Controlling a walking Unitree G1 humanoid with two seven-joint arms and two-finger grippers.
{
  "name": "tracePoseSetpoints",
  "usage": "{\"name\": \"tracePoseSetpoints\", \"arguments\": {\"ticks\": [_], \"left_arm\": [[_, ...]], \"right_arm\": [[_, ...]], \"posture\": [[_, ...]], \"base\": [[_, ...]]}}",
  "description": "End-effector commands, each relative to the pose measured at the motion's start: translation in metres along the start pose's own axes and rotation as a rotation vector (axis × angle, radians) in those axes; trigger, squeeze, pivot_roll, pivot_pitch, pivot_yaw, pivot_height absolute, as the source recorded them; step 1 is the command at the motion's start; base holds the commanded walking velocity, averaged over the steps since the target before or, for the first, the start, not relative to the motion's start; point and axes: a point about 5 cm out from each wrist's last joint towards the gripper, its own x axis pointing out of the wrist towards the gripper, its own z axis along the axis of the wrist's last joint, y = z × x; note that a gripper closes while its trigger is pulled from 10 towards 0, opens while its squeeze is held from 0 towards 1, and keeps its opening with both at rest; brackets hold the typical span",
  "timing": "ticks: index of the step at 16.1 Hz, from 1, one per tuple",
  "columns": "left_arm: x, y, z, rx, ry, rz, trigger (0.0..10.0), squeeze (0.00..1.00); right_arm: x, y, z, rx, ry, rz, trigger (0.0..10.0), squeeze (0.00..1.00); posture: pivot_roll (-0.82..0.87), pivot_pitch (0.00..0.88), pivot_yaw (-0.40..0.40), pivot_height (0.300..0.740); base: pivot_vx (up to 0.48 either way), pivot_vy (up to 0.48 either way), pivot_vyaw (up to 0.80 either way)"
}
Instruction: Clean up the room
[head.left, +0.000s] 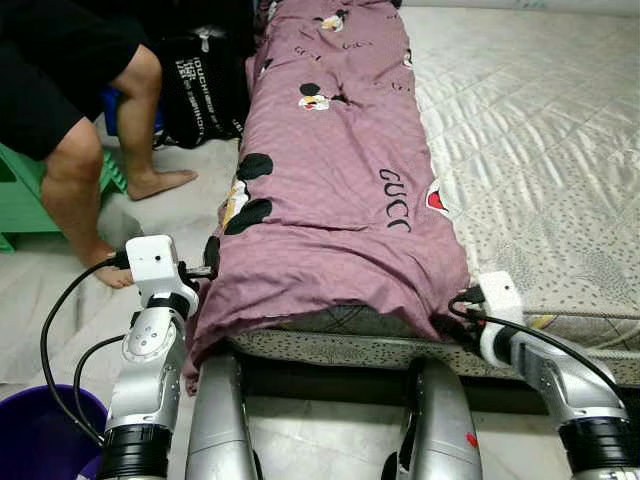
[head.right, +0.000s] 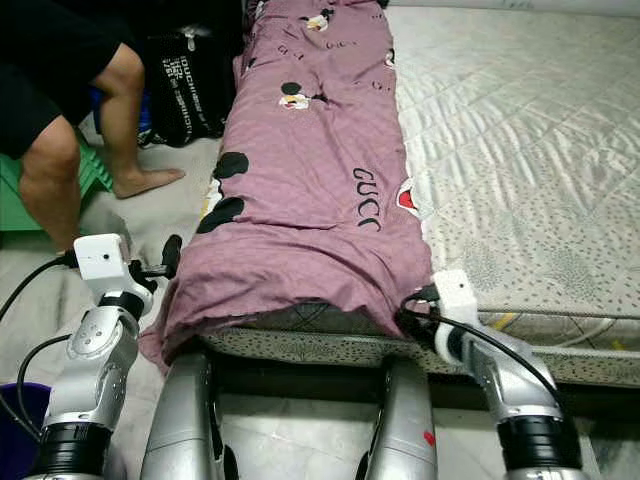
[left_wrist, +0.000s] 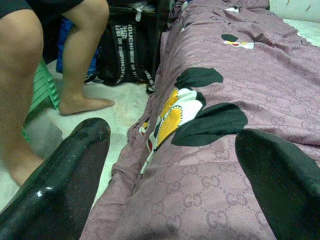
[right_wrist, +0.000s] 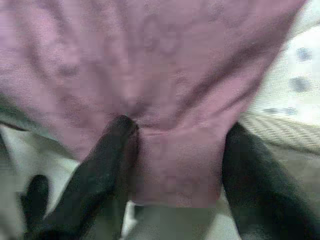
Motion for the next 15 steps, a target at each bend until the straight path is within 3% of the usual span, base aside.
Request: {"name": "tracePoseSetpoints", "arguments": {"ticks": [1,6,10,15], "left_arm": [[0.002,-0.001,0.002,0.003,-0.004,-0.002,10.0,0.0],[0.002,-0.001,0.002,0.001,-0.006,0.003,10.0,0.0],[0.002,-0.001,0.001,0.001,-0.005,0.003,10.0,0.0],[0.003,-0.001,0.002,0.002,-0.006,0.005,10.0,0.0]], "right_arm": [[0.0,0.009,0.003,0.054,-0.027,0.09,0.0,0.0],[-0.003,0.002,-0.005,0.16,-0.058,0.109,0.0,0.0],[0.001,-0.009,-0.005,0.154,-0.073,-0.012,0.0,0.0],[0.0,-0.014,-0.006,0.175,-0.111,-0.063,0.0,0.0]], "posture": [[-0.03,0.0,0.017,0.5],[-0.03,0.0,0.016,0.5],[-0.03,0.0,0.016,0.5],[-0.03,0.0,0.016,0.5]], "base": [[0.0,0.0,0.0],[0.0,0.0,0.0],[0.0,0.0,0.0],[0.0,0.0,0.0]]}}
